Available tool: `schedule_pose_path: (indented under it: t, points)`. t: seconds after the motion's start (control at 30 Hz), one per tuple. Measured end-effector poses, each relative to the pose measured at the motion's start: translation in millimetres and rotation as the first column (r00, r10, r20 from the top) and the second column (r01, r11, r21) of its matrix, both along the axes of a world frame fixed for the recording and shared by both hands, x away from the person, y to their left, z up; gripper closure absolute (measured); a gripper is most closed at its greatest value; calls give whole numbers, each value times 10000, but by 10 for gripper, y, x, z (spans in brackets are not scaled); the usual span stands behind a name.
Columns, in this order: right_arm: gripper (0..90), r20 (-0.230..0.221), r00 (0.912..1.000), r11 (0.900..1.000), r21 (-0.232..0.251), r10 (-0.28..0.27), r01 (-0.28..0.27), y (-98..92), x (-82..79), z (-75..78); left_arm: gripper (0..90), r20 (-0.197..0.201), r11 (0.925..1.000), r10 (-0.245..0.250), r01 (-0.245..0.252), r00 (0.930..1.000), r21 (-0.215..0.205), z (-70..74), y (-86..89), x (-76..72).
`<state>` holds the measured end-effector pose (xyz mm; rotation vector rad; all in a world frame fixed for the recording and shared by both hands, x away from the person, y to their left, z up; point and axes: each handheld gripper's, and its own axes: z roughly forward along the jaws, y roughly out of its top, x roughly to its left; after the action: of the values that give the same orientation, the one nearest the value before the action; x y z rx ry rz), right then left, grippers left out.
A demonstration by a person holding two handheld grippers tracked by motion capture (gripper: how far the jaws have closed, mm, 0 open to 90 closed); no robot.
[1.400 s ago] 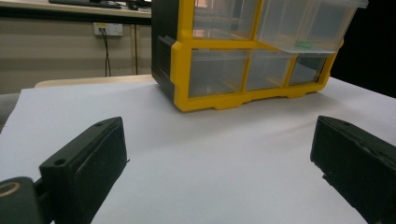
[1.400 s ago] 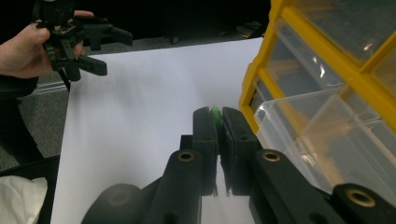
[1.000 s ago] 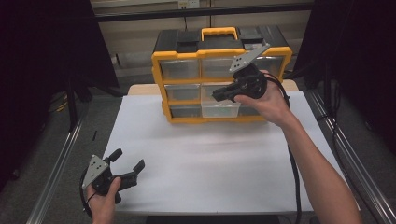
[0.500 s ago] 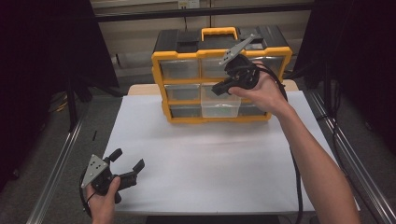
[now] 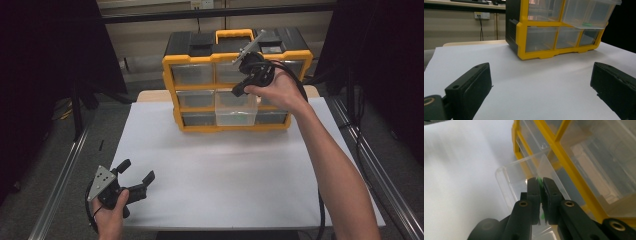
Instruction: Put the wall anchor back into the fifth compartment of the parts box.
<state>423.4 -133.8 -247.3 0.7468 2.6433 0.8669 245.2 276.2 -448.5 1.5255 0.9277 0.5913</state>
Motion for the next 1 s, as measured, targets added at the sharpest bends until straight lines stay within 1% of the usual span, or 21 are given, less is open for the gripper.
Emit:
schedule_pose_path:
  t: [0.1, 0.13, 0.17, 0.23, 0.27, 0.33, 0.37, 0.47, 0.53, 0.6, 0.63, 0.67, 0.7, 0.73, 0.77, 0.8, 0.83, 0.87, 0.9, 0.93, 1.0]
  points:
    - [846, -274, 9994, 9997, -155, -199, 195, 3, 53, -44, 36, 30, 9997, 22, -23, 10000, 231, 3, 20, 5]
    - [846, -394, 9990, 9995, -244, -210, 201, 3, 74, -70, 37, 52, 9999, 54, -55, 10000, 135, 3, 13, 7]
    - [846, -488, 9986, 9992, -352, -191, 174, 11, 83, -104, 36, 53, 9999, 53, -54, 10000, 161, 4, 14, 8]
    - [846, -617, 9975, 9973, -668, -341, 299, 34, 102, -179, 36, 58, 9998, 60, -61, 10000, 174, 3, 15, 9]
    - [846, -674, 9967, 9961, -776, -462, 409, 36, 114, -216, 36, 45, 9999, 117, -117, 9999, 53, 3, 10, 10]
    - [845, -799, 9952, 9958, -760, -562, 502, 26, 137, -255, 36, 79, 9999, 72, -73, 9999, 73, 2, 8, 10]
    - [845, -809, 9952, 9963, -710, -548, 491, 12, 152, -270, 36, 71, 9997, 41, -43, 10000, 241, 4, 17, 11]
    - [843, -903, 9931, 9950, -717, -755, 691, -4, 178, -301, 36, 40, 9999, 117, -117, 9999, 67, 8, -15, 37]
    - [841, -940, 9925, 9937, -873, -780, 699, -6, 191, -322, 36, -13, 9998, 48, -47, 10000, 218, 4, -15, 53]
    - [824, -907, 9916, 9927, -854, -925, 848, -5, 191, -336, 36, -60, 9998, -30, 31, 10000, 182, -4, -23, 72]
    - [793, -825, 9918, 9919, -895, -977, 902, -6, 190, -335, 36, -78, 9997, 179, -180, 9998, -143, -9, -59, 77]
    - [756, -797, 9914, 9915, -879, -1035, 964, -9, 185, -331, 36, -80, 9998, 67, -66, 9999, 163, -6, -44, 82]
    - [725, -712, 9916, 9915, -804, -1078, 1021, -15, 174, -322, 36, -81, 9998, 94, -93, 9999, 149, -7, -53, 84]
    - [689, -517, 9919, 9907, -770, -1160, 1119, -18, 164, -307, 36, -96, 9996, 45, -42, 9999, 278, -7, -47, 84]
    - [642, -431, 9918, 9904, -729, -1204, 1171, -15, 149, -293, 36, -74, 10000, 50, -50, 10000, -31, -14, -73, 90]
    - [581, -357, 9926, 9921, -517, -1159, 1140, -11, 132, -275, 36, -98, 9997, 90, -88, 9999, 239, -10, -63, 85]
    - [544, -293, 9932, 9933, -285, -1127, 1119, -13, 110, -255, 36, -76, 9998, -9, 11, 10000, 193, -10, -68, 88]
    - [512, -192, 9935, 9936, -129, -1122, 1119, -23, 86, -236, 37, -90, 9992, -67, 70, 9999, 395, -4, -55, 84]
    - [435, -39, 9938, 9937, 109, -1114, 1114, -45, 73, -225, 36, -63, 9999, 25, -24, 10000, 143, -6, -74, 84]
    - [351, -19, 9933, 9921, 472, -1160, 1159, -76, 57, -220, 36, -55, 9999, 23, -22, 10000, 158, -5, -70, 83]
    - [250, 138, 9916, 9865, 1046, -1283, 1262, -137, 18, -234, 36, -51, 9999, 122, -122, 9999, 1, -6, -68, 81]
